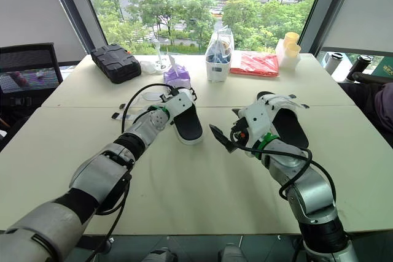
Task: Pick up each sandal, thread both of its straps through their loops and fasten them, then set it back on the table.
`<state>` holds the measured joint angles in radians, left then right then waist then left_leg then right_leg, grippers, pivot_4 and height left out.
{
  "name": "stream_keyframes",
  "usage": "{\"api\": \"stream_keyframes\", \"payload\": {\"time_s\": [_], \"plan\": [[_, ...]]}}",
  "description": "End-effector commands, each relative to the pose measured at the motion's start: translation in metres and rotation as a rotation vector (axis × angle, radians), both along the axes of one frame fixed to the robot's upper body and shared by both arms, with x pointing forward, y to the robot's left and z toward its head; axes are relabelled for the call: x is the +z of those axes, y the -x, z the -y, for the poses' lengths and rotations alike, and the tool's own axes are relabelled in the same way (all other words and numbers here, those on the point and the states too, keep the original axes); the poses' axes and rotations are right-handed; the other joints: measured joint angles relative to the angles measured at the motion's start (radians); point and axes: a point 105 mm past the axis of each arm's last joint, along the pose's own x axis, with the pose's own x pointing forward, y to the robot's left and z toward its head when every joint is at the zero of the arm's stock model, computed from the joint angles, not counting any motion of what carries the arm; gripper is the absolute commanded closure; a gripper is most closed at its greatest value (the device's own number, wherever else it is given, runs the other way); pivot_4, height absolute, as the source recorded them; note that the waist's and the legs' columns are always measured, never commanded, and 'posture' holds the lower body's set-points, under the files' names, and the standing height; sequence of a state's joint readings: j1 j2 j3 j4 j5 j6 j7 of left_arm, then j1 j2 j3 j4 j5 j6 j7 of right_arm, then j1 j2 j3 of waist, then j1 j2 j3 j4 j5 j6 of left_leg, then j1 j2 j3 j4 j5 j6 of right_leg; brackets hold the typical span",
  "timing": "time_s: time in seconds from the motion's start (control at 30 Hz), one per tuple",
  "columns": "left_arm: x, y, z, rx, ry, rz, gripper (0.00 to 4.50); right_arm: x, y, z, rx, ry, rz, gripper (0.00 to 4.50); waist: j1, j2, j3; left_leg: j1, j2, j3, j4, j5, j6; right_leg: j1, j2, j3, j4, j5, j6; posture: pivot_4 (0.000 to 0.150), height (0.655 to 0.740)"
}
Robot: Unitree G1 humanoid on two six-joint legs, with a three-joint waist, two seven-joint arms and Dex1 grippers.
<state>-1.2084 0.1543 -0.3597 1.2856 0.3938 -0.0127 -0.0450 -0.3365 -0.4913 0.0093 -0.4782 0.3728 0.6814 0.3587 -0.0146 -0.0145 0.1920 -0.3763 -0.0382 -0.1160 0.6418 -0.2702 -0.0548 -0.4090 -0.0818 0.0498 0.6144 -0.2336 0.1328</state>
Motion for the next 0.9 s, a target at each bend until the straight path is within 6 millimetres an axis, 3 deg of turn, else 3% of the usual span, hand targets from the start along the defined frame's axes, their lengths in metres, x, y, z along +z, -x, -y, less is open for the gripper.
{"api": "stream_keyframes", "payload": {"time_s": [0.03, 0.07, 0.2, 0.27, 0.33, 0.47, 0.57, 0.7, 0.9], "plan": [[0.012, -0.003, 0.0, 0.007, 0.037, 0.029, 4.29, 0.018, 0.005, -0.001, 0.0, -0.016, 0.071, 0.0, 0.002, 0.0, 0.0, 0.0, 0.0, 0.0, 0.0, 0.0, 0.0, 0.0, 0.0, 0.0, 0.0, 0.0, 0.0, 0.15, 0.74], [0.014, -0.003, -0.001, 0.001, 0.045, 0.026, 4.49, 0.018, 0.004, 0.0, -0.002, -0.018, 0.069, 0.0, 0.004, 0.0, 0.0, 0.0, 0.0, 0.0, 0.0, 0.0, 0.0, 0.0, 0.0, 0.0, 0.0, 0.0, 0.0, 0.15, 0.74], [0.028, 0.002, 0.005, -0.162, 0.077, 0.045, 4.49, 0.017, 0.002, 0.012, -0.032, -0.041, 0.057, 0.0, 0.002, 0.0, 0.0, -0.001, 0.0, 0.0, 0.003, 0.0, 0.0, 0.001, 0.0, 0.0, 0.0, 0.001, 0.001, 0.15, 0.74], [0.031, 0.019, 0.01, -0.369, 0.087, 0.034, 4.49, 0.02, 0.002, 0.024, -0.04, -0.068, 0.051, 0.0, -0.003, 0.0, 0.0, -0.001, -0.001, 0.0, 0.003, 0.0, 0.0, 0.001, 0.0, 0.0, 0.0, 0.001, 0.001, 0.15, 0.74], [0.032, 0.032, 0.002, -0.47, 0.071, 0.03, 4.49, 0.023, 0.003, 0.033, -0.03, -0.086, 0.048, 0.0, -0.006, 0.0, 0.0, -0.001, 0.0, 0.0, 0.002, 0.0, 0.0, -0.001, 0.0, 0.001, 0.0, 0.001, 0.001, 0.15, 0.74], [0.037, 0.085, -0.01, -0.805, -0.034, 0.057, 4.49, 0.028, 0.004, 0.046, 0.006, -0.101, 0.035, 0.0, -0.005, 0.0, 0.0, -0.001, 0.001, 0.001, -0.003, 0.0, 0.0, -0.004, 0.0, 0.001, 0.001, 0.002, 0.0, 0.15, 0.74], [0.045, 0.107, -0.013, -0.96, -0.242, 0.177, 4.49, 0.027, 0.003, 0.055, 0.029, -0.081, 0.012, 0.0, 0.005, 0.0, 0.0, -0.002, 0.001, 0.001, -0.004, 0.0, 0.0, -0.005, 0.0, 0.001, 0.001, 0.001, 0.0, 0.15, 0.74], [0.049, 0.126, 0.004, -1.175, -0.511, 0.353, 4.49, 0.018, -0.002, 0.06, 0.03, -0.048, -0.019, 0.0, 0.024, 0.0, 0.0, -0.004, 0.0, 0.001, 0.001, 0.0, 0.0, -0.002, -0.001, 0.0, -0.002, 0.002, 0.0, 0.15, 0.74], [0.025, 0.136, 0.017, -1.371, -0.695, 0.349, 4.49, 0.003, 0.006, 0.058, 0.038, -0.05, -0.055, 0.0, 0.023, 0.0, 0.0, -0.004, -0.001, 0.001, 0.007, 0.0, 0.0, 0.001, -0.001, 0.001, -0.002, 0.003, 0.002, 0.15, 0.74]]}}
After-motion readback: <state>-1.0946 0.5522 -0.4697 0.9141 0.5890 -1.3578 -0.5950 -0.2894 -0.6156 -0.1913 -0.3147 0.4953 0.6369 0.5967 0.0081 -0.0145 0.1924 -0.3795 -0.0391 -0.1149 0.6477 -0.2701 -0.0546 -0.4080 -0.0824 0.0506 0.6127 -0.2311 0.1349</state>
